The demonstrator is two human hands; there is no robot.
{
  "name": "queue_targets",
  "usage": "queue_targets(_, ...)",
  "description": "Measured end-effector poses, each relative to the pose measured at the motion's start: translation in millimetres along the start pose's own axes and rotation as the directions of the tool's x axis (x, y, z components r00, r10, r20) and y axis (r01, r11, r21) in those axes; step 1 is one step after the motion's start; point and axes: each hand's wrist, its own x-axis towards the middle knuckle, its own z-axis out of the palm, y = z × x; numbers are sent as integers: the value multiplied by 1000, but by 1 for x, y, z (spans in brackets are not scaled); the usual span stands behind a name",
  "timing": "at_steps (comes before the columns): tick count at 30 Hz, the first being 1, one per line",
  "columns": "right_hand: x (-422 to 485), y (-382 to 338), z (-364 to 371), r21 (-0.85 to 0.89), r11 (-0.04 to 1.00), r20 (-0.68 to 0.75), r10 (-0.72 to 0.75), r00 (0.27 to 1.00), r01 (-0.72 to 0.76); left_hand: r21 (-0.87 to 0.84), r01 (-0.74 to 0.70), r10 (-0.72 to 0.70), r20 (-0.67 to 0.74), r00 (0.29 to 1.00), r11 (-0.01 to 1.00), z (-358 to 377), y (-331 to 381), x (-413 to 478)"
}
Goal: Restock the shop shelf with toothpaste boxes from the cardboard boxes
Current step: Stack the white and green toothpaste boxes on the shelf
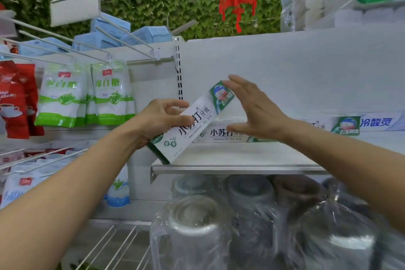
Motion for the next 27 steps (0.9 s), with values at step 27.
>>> queue_targets(27,-109,126,-108,122,813,625,383,680,-569,224,118,-60,-249,967,968,84,-24,67)
